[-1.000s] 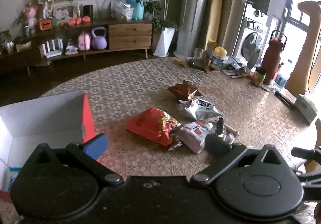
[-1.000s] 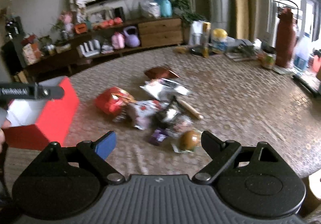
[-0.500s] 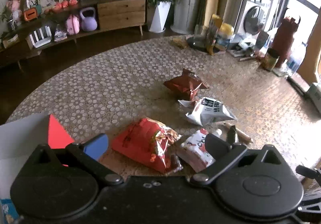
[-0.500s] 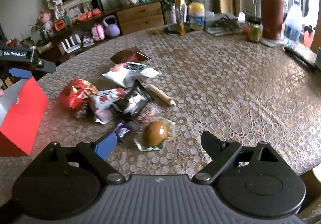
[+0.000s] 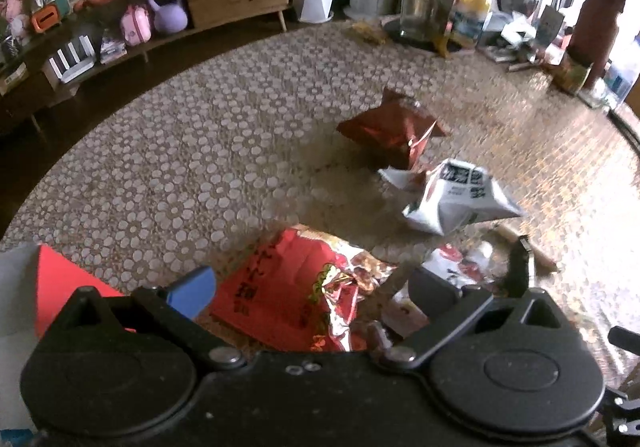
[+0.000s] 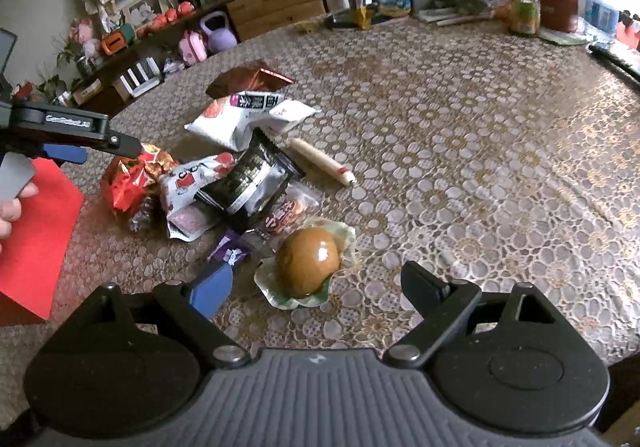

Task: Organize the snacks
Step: 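Grasp the red chip bag with the left gripper while the right grasps the brown egg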

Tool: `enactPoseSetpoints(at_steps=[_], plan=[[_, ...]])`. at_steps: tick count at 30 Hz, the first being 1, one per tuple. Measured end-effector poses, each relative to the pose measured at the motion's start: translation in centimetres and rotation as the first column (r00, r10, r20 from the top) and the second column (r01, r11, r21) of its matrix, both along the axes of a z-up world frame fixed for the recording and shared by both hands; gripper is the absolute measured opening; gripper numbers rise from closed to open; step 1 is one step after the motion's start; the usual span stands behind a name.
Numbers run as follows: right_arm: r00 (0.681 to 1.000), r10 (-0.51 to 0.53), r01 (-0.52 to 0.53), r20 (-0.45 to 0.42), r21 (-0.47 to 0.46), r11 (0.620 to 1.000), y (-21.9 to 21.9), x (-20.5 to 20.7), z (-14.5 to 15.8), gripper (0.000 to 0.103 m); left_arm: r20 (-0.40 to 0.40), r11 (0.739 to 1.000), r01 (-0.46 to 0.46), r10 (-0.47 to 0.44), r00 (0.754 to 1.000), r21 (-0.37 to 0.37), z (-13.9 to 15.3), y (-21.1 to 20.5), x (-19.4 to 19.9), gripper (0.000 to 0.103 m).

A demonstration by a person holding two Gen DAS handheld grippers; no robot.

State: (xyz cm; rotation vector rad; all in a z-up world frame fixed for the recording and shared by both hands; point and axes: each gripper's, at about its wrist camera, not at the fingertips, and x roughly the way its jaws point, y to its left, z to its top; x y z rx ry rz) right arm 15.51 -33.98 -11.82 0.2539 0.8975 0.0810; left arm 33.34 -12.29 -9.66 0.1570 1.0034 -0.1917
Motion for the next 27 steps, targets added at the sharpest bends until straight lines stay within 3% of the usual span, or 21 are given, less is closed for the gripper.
enactPoseSetpoints(at_steps=[13,19,20,22,27], plan=[[1.0,0.007,-0.007,-0.01,-0.012,1.0,1.0,1.2,-1.4,0.09,-0.036,1.0,-0.005,0.006,0.999,0.031,-3.2,0.8,1.4,0.101],[1.0,-0.017,0.017,0.0,-0.015,1.0,0.8,1.6,-1.3,0.064,-0.013,1.0,0.007,-0.007,1.0,0.018,-3.0,0.6,1.2,0.089],[1.0,-0.014,0.014,0.0,-0.02,1.0,0.9,1.6,-1.3,0.062,-0.007,1.0,0.011,-0.011,1.0,0.019,-2.9,0.6,1.1,0.082],[1.0,-0.007,0.007,0.002,-0.02,1.0,1.1,1.5,-1.3,0.046,-0.003,1.0,0.013,-0.013,1.0,0.02,-2.7,0.5,0.9,0.076],[1.0,-0.016,0.017,0.009,-0.038,0.999,1.4,1.3,-1.2,0.044,0.005,1.0,-0.006,0.006,1.0,0.011,-2.3,0.9,0.7,0.061]])
